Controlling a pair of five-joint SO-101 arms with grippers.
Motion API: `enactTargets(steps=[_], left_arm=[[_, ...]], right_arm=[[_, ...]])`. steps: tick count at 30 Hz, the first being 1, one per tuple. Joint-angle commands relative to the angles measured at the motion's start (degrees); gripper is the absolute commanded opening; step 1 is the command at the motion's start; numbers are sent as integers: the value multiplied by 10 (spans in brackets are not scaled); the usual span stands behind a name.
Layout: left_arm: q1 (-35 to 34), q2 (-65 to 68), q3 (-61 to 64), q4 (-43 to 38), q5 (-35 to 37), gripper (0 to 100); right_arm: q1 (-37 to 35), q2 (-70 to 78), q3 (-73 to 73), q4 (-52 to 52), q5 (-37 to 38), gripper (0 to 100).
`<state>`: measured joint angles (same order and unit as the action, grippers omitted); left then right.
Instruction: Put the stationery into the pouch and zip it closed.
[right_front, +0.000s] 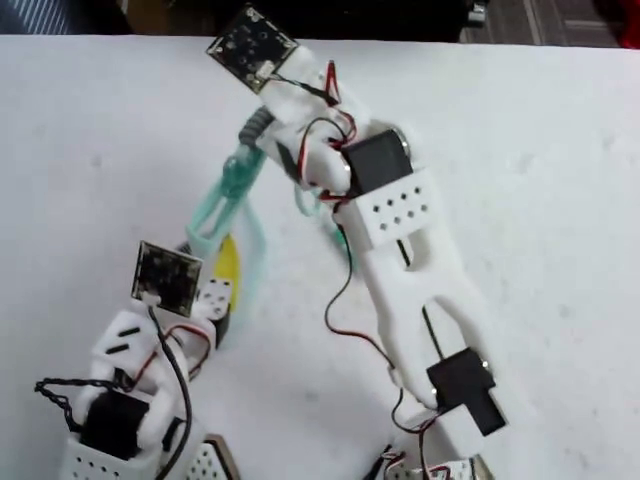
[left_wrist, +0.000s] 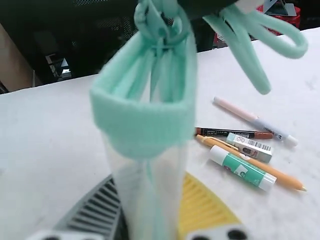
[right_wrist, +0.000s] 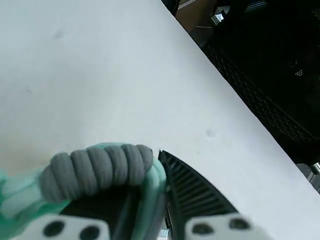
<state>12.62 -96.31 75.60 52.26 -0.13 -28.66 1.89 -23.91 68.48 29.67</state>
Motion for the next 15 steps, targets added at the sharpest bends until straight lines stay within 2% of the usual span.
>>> enactTargets(steps=[1, 6, 15], left_arm=[[8, 2, 3, 9, -4, 22], [8, 2, 3, 9, -4, 22], [8, -28, -3, 34, -4, 22]], right_arm=[[36, 2, -25, -37, -5, 17], [66, 2, -25, -64, -43, 17], [72, 3, -25, -77, -43, 16]])
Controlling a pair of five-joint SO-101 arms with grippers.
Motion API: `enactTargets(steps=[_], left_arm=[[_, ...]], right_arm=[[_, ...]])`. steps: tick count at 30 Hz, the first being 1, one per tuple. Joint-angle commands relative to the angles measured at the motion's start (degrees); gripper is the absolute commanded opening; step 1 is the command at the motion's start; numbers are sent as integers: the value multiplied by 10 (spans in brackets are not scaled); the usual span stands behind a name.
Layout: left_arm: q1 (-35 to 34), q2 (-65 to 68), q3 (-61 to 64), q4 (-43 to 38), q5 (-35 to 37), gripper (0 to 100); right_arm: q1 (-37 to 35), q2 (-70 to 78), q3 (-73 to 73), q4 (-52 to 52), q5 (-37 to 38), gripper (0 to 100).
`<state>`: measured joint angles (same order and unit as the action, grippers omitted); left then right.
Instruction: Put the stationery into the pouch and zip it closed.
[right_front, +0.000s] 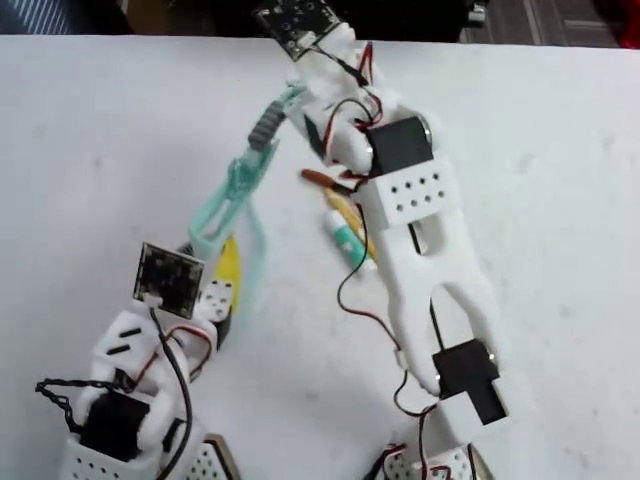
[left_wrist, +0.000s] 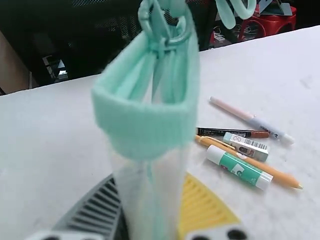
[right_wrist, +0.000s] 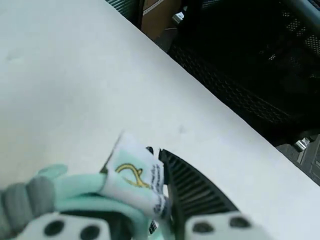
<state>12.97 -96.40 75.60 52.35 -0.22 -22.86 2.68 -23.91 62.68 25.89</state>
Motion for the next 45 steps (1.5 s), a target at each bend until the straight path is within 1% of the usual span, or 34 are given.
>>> enactTargets(steps=[1, 2, 4, 5, 7, 9, 13, 15, 16, 18, 21, 25, 27, 29, 35, 37, 39, 40, 45], left_arm=[[5, -43, -4, 41, -3, 22], [5, -61, -4, 47, -4, 22], [5, -90, -5, 62, -4, 22], [5, -92, -6, 63, -4, 22], [5, -86, -6, 62, -4, 22], [5, -85, -6, 61, -4, 22], [5, -85, -6, 61, -5, 22], [5, -85, -6, 61, -4, 22], [5, -85, -6, 61, -4, 22], [5, -85, -6, 61, -4, 22], [5, -85, -6, 61, -4, 22], [5, -85, -6, 61, -4, 22], [5, -85, -6, 61, -5, 22], [5, -85, -6, 61, -5, 22], [5, -85, -6, 61, -6, 22], [5, -85, -6, 61, -6, 22], [5, -85, -6, 61, -6, 22], [5, -85, -6, 61, -6, 22], [5, -85, -6, 61, -5, 22]], right_arm=[[14, -5, -21, -17, -4, 16], [14, -5, -20, -8, -4, 16], [10, -6, -20, 43, -1, 18], [8, -7, -20, 76, 18, 19], [3, -13, -23, 148, 82, 43], [2, -26, -24, 214, 124, 115], [-2, -66, -20, 325, 183, 307], [-10, -89, -15, 363, 236, 359], [-8, -103, 3, 361, 250, 362], [-9, -138, 51, 359, 264, 338], [-21, -197, 121, 358, 265, 250], [-23, -292, 157, 358, 263, 112], [-23, -347, 166, 358, 263, 70], [-26, -399, 184, 358, 266, 55], [-22, -537, 286, 349, 269, 104], [-22, -584, 339, 353, 299, 131], [-22, -633, 395, 345, 334, 170], [-22, -659, 422, 335, 339, 193], [-22, -759, 500, 327, 340, 341]])
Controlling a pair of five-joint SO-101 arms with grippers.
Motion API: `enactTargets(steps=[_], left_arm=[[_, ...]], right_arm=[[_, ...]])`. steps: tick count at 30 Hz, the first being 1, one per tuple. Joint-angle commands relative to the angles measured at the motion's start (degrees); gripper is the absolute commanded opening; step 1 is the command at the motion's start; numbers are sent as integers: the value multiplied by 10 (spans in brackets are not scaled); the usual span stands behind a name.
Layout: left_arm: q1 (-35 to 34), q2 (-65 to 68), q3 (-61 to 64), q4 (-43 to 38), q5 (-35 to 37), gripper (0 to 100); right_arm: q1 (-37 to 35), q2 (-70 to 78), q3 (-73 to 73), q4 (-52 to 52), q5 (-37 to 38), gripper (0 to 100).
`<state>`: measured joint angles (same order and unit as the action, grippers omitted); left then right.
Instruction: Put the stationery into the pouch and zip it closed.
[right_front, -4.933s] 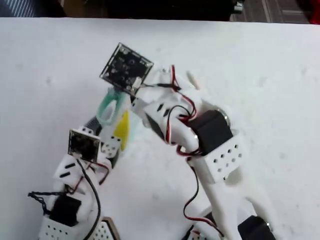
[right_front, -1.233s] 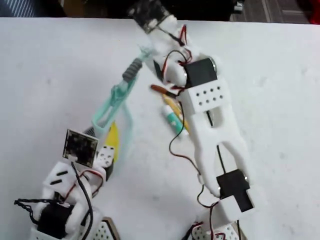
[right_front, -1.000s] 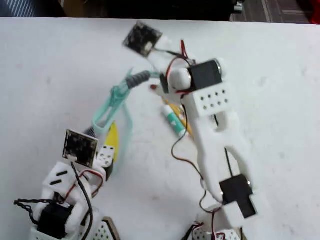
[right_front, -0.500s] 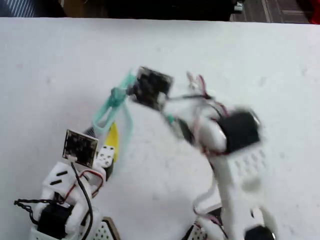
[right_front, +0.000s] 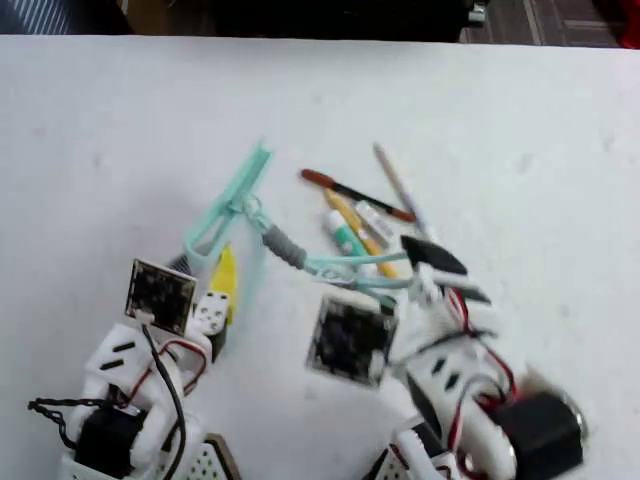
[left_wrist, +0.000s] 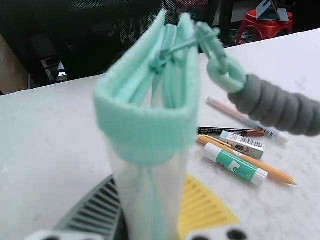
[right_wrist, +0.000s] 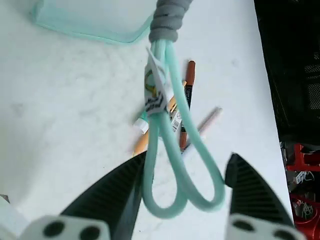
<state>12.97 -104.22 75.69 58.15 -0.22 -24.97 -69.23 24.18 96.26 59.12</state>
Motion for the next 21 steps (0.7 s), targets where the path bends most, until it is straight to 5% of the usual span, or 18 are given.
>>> enactTargets(steps=[1, 9, 14, 18, 21], left_arm=[[5, -7, -7, 3, -5, 22], [5, -7, -7, 3, -6, 22], [5, -7, -7, 3, -6, 22], [5, -7, -7, 3, -6, 22], [5, -7, -7, 2, -5, 23]], right_arm=[[-1, -51, 27, -7, 10, 358], [1, -63, 127, 20, 46, 362], [128, -60, 197, -84, 135, 362], [222, -58, 244, -233, 120, 362], [202, -63, 241, -276, 18, 362]])
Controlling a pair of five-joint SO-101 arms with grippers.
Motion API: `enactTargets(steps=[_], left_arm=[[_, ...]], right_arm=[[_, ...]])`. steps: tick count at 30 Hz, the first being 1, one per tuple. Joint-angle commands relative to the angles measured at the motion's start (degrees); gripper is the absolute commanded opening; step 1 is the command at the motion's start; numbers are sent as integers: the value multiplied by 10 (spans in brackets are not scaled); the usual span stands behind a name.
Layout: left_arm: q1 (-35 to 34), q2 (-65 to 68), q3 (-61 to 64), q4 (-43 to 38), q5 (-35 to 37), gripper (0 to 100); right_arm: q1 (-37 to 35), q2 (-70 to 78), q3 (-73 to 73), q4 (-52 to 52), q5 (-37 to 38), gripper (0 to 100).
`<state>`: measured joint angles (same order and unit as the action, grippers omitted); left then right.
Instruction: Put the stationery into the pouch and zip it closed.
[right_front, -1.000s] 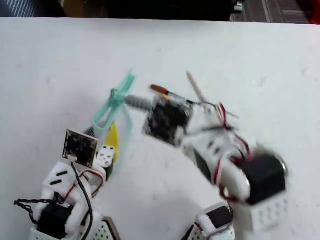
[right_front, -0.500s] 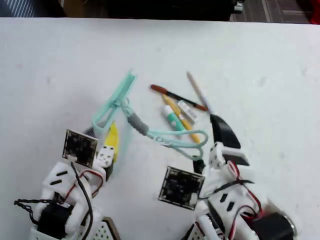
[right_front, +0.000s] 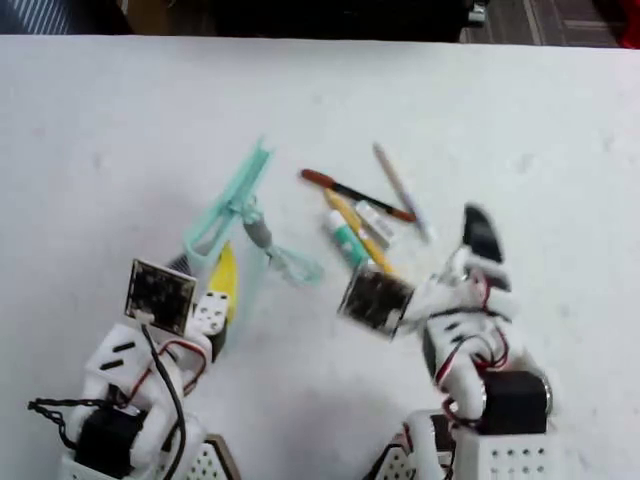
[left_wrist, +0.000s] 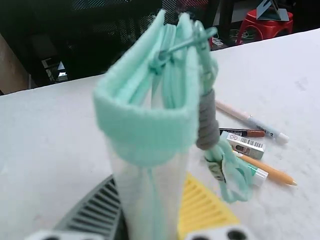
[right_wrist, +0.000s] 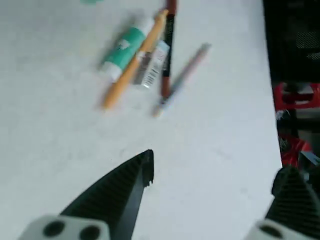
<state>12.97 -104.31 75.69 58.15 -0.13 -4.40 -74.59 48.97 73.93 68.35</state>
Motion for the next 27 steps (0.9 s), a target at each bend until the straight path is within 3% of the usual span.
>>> enactTargets(steps=[1, 7, 10, 14, 21, 27], left_arm=[[5, -6, -7, 2, -6, 23], [5, -6, -5, 2, -4, 23], [5, -6, -5, 2, -4, 23], [5, -6, -5, 2, -4, 23], [5, -6, -5, 2, -4, 23], [5, -6, -5, 2, -5, 23]], right_arm=[[-23, -9, -19, -55, -111, 362], [-158, -3, -177, -57, -376, 351], [-257, 27, -239, -57, -479, 269], [-378, 118, -253, -65, -489, 190], [-388, 242, -253, -97, -494, 295], [-412, 290, -251, -144, -493, 306]])
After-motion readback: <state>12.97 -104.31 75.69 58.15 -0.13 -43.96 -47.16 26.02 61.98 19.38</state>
